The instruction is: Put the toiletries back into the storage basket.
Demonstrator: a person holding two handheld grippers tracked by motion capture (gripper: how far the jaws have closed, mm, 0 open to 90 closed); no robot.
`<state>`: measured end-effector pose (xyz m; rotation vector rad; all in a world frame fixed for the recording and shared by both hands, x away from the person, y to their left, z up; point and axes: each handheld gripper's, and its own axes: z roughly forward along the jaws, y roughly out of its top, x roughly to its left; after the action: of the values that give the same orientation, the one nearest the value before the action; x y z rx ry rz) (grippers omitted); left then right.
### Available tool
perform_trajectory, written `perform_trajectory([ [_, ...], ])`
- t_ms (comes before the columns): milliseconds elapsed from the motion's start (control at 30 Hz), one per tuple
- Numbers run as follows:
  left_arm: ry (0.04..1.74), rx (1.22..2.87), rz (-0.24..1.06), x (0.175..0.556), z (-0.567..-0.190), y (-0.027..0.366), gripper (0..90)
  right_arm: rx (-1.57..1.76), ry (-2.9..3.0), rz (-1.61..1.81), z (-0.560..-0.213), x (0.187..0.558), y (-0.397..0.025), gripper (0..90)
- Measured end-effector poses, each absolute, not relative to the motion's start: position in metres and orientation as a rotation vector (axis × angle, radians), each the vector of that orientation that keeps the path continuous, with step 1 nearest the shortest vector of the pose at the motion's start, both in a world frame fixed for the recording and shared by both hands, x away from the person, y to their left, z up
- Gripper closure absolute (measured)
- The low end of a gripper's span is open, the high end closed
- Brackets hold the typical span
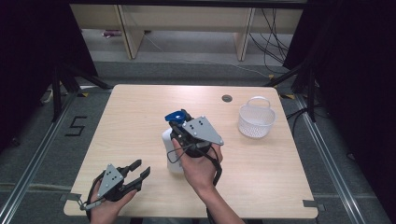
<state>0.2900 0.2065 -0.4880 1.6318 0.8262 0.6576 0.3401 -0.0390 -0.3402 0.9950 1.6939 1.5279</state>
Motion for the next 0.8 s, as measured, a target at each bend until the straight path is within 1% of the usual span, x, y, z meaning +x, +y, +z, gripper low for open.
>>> perform_trajectory([
  [667, 0.838, 1.613, 0.644, 0.295, -0.491, 0.208, 53.7, 1.004, 1.63, 1.494, -0.324, 0.337, -0.088, 59.9],
  [800, 0.841, 1.622, 0.639, 0.295, -0.492, 0.207, 53.7, 1.027, 1.586, 1.492, -0.32, 0.334, -0.104, 59.9],
])
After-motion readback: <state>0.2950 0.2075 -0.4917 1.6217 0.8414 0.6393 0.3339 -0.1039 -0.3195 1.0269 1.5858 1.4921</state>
